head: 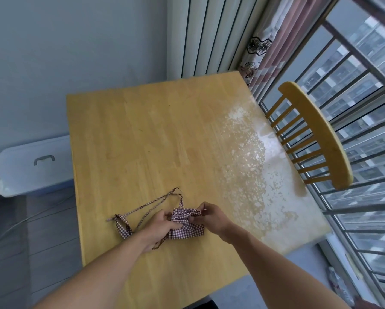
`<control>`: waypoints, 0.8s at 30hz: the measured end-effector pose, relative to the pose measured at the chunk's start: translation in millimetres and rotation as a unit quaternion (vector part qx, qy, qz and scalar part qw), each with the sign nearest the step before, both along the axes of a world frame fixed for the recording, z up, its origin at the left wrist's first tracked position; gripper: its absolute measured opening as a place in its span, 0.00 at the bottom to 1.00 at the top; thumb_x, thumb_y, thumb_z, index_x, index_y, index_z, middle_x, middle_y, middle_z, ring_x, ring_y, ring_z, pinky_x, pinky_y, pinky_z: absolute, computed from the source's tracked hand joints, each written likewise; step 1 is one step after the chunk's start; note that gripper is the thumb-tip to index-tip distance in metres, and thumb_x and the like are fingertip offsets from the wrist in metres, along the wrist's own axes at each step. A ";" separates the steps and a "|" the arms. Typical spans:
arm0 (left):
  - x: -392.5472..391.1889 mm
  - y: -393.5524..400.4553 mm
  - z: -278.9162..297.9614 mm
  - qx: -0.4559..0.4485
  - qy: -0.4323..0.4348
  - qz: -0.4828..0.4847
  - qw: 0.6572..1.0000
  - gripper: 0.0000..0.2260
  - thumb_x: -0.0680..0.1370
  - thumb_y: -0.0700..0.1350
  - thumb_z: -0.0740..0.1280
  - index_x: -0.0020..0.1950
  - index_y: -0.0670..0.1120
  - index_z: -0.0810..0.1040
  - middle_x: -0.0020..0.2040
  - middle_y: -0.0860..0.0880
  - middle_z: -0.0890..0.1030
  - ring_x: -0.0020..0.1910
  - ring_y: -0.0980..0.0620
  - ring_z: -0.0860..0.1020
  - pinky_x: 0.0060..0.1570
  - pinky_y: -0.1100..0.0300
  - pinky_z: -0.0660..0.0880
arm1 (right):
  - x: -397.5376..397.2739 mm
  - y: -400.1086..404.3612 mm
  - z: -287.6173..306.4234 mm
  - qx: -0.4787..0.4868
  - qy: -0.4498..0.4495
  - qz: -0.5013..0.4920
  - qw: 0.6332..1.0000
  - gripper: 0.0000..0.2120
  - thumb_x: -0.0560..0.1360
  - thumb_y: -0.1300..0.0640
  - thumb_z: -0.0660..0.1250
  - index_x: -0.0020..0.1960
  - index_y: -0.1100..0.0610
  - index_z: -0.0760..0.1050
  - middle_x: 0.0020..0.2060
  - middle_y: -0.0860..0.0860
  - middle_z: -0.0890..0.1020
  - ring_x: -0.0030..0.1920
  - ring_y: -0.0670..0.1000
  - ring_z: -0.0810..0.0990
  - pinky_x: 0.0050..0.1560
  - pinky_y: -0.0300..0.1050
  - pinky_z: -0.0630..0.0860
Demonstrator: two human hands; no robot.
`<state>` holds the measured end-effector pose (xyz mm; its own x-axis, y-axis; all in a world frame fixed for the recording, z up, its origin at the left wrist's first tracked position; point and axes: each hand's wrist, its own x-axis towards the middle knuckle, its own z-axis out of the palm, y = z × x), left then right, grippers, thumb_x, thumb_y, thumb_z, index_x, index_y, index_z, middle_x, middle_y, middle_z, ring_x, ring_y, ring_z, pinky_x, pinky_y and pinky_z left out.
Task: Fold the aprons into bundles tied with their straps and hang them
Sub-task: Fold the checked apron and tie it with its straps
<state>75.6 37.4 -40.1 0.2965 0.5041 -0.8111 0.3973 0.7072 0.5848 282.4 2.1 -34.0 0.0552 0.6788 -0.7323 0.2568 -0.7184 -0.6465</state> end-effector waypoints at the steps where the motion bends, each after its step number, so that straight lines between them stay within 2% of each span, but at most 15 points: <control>1: -3.9 -3.1 0.5 -0.014 -0.018 0.010 1.000 0.23 0.73 0.46 0.78 0.64 0.49 0.73 0.58 0.51 0.82 0.57 0.54 0.79 0.49 0.62 0.75 | -0.5 -1.2 2.4 0.001 0.002 0.016 1.000 0.20 0.62 0.46 0.80 0.45 0.53 0.74 0.43 0.54 0.85 0.47 0.51 0.83 0.44 0.48 0.74; 2: -6.9 -6.9 4.3 -0.020 -0.034 0.022 0.999 0.22 0.73 0.49 0.79 0.62 0.51 0.74 0.58 0.53 0.82 0.56 0.56 0.78 0.46 0.64 0.73 | -2.0 -2.4 5.1 0.011 -0.010 0.039 0.999 0.20 0.63 0.45 0.80 0.45 0.53 0.74 0.42 0.53 0.84 0.46 0.50 0.82 0.44 0.48 0.73; 4: -9.3 -13.2 9.3 -0.007 -0.052 0.048 0.997 0.12 0.75 0.51 0.76 0.55 0.54 0.77 0.53 0.55 0.83 0.53 0.58 0.79 0.44 0.66 0.72 | -7.0 -5.2 8.4 0.043 -0.051 0.082 0.994 0.17 0.69 0.47 0.79 0.44 0.52 0.73 0.41 0.50 0.83 0.43 0.47 0.80 0.43 0.48 0.74; 6: -10.6 -17.1 13.3 0.022 -0.051 0.082 0.995 0.06 0.78 0.52 0.72 0.52 0.53 0.80 0.50 0.55 0.85 0.53 0.56 0.81 0.44 0.65 0.73 | -13.1 -7.3 13.0 0.064 -0.069 0.087 0.992 0.15 0.71 0.50 0.79 0.45 0.52 0.73 0.44 0.52 0.85 0.44 0.48 0.82 0.44 0.51 0.78; 8: -12.6 -19.0 20.2 0.045 -0.045 0.099 0.993 0.04 0.79 0.50 0.71 0.52 0.53 0.78 0.49 0.54 0.85 0.51 0.56 0.81 0.42 0.65 0.73 | -19.3 -9.4 22.4 0.073 -0.068 0.081 0.992 0.17 0.69 0.49 0.80 0.46 0.52 0.73 0.47 0.54 0.86 0.47 0.52 0.84 0.49 0.55 0.80; 10: -16.5 -18.1 30.6 0.073 -0.041 0.085 0.993 0.04 0.80 0.50 0.71 0.51 0.53 0.77 0.48 0.54 0.84 0.48 0.57 0.81 0.41 0.66 0.73 | -23.5 -12.2 33.5 0.059 -0.019 0.051 0.997 0.23 0.66 0.44 0.81 0.53 0.52 0.75 0.50 0.54 0.86 0.50 0.54 0.86 0.52 0.58 0.82; 12: -23.1 -16.7 37.7 0.108 -0.028 0.041 0.993 0.09 0.78 0.53 0.73 0.55 0.52 0.79 0.51 0.53 0.86 0.51 0.56 0.83 0.43 0.66 0.75 | -29.3 -15.6 51.0 0.036 0.022 0.043 0.998 0.30 0.67 0.38 0.79 0.62 0.52 0.76 0.52 0.52 0.86 0.52 0.50 0.86 0.51 0.49 0.83; 13: -25.0 -15.7 41.8 0.116 -0.030 0.017 0.993 0.11 0.77 0.54 0.74 0.55 0.51 0.81 0.51 0.52 0.87 0.51 0.55 0.84 0.44 0.66 0.76 | -32.3 -15.9 58.4 0.036 0.013 0.051 0.998 0.30 0.68 0.36 0.77 0.63 0.52 0.77 0.53 0.50 0.85 0.52 0.47 0.85 0.50 0.44 0.83; 16: -24.1 -22.5 58.6 0.118 -0.065 -0.024 0.991 0.10 0.78 0.49 0.74 0.57 0.47 0.83 0.50 0.50 0.88 0.51 0.52 0.86 0.50 0.58 0.81 | -43.8 -24.6 80.6 0.086 -0.020 0.011 0.996 0.20 0.74 0.38 0.72 0.56 0.52 0.83 0.50 0.47 0.86 0.50 0.45 0.84 0.50 0.44 0.82; 19: -16.0 -29.5 73.8 0.132 -0.073 -0.049 0.987 0.08 0.79 0.47 0.73 0.55 0.45 0.83 0.46 0.51 0.88 0.46 0.54 0.86 0.44 0.62 0.79 | -49.5 -26.1 96.0 0.131 -0.065 -0.014 0.989 0.09 0.78 0.49 0.71 0.48 0.55 0.84 0.46 0.49 0.86 0.47 0.46 0.83 0.50 0.47 0.79; 22: -7.3 -33.1 89.9 0.163 -0.057 -0.044 0.984 0.07 0.78 0.49 0.73 0.51 0.46 0.85 0.43 0.51 0.88 0.45 0.53 0.86 0.41 0.61 0.78 | -48.2 -27.5 113.4 0.143 -0.060 -0.018 0.988 0.07 0.78 0.54 0.68 0.48 0.57 0.83 0.46 0.50 0.85 0.48 0.47 0.81 0.53 0.46 0.76; 24: 0.0 -33.5 105.3 0.180 -0.058 -0.031 0.981 0.07 0.79 0.48 0.73 0.51 0.45 0.85 0.41 0.52 0.87 0.40 0.58 0.85 0.36 0.65 0.77 | -43.1 -28.0 122.9 0.142 -0.050 -0.022 0.988 0.07 0.79 0.55 0.67 0.48 0.57 0.81 0.44 0.49 0.83 0.47 0.47 0.80 0.52 0.46 0.75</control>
<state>75.6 3.9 65.2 0.4160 0.7294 -0.5431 0.3493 0.4232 0.8360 239.4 -25.9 88.8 0.1520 0.8517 -0.5015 0.3023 -0.5231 -0.7969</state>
